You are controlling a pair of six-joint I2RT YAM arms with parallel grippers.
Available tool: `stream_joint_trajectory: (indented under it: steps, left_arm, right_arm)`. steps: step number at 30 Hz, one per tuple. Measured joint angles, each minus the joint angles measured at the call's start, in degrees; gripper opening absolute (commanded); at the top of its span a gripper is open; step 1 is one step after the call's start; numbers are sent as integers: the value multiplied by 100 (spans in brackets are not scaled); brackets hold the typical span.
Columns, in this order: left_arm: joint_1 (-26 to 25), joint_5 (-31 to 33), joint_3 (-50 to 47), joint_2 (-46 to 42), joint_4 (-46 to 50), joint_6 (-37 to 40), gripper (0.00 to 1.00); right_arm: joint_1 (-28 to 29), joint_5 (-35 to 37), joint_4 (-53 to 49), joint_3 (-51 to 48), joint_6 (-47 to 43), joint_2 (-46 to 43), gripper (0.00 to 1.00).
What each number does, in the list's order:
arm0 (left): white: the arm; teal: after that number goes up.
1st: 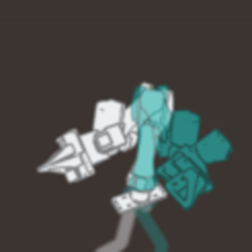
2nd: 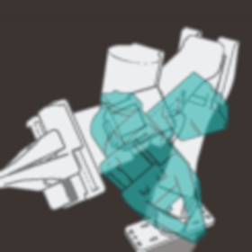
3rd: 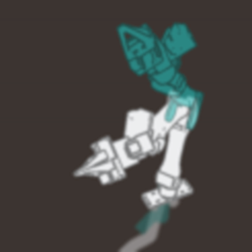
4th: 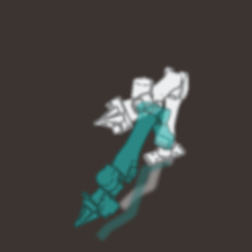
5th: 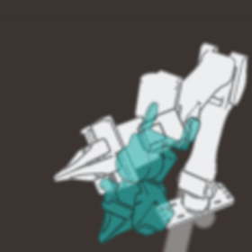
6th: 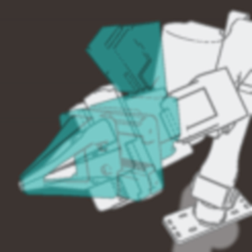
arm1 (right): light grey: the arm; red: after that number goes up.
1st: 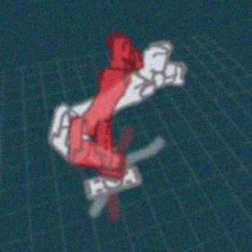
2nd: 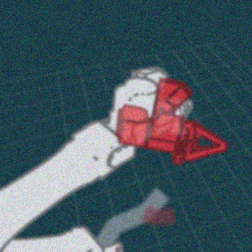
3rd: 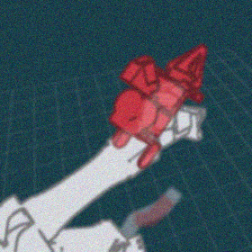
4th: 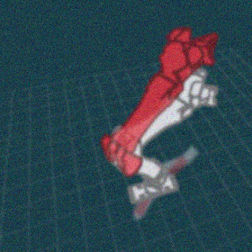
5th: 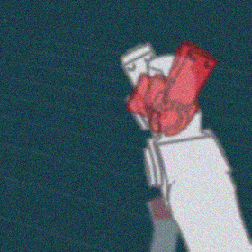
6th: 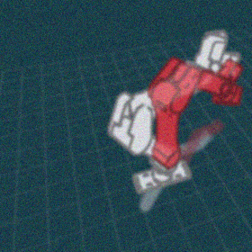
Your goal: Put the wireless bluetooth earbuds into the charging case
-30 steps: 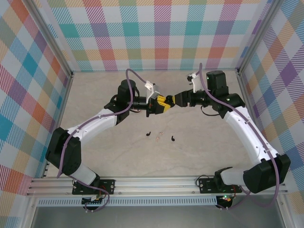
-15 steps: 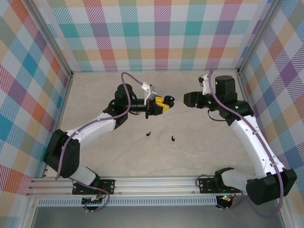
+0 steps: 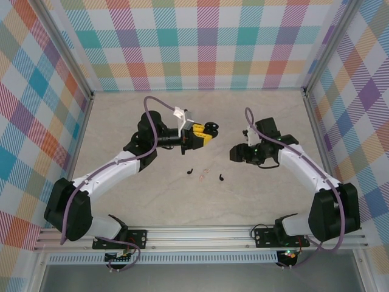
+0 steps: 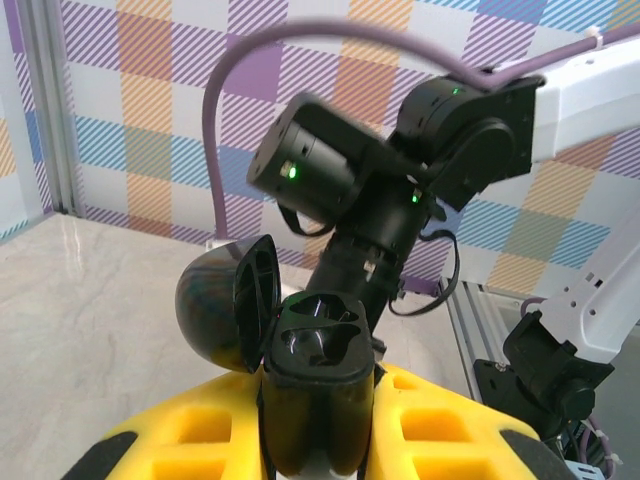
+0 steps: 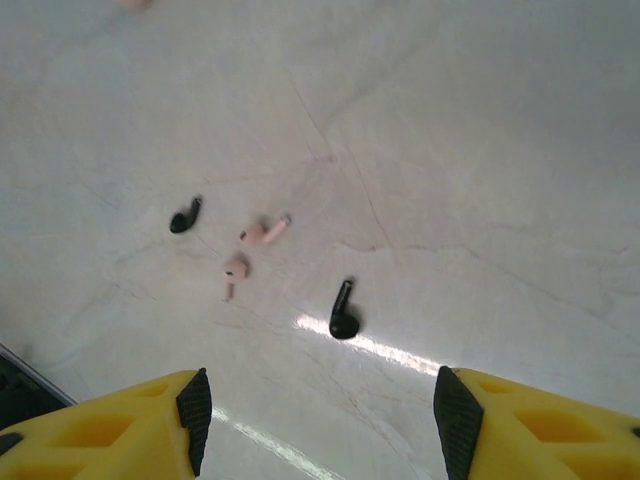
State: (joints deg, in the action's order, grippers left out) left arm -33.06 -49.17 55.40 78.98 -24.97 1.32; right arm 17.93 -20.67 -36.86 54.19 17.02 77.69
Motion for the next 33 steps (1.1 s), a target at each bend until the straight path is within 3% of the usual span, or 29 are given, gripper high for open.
stream_joint_trajectory:
  steps: [15,22,33]
  left_arm:
    - [-28,133,-275,-688,422,131,16]
    - [-31,210,-424,-824,540,153,16]
    - [-31,262,-503,-887,549,153,15]
  right_arm:
    - [968,319,275,-273,503,909,48]
    - [1360,334,466,-249,619,1325,34]
    - [1550,380,675,-72,719,1882,28]
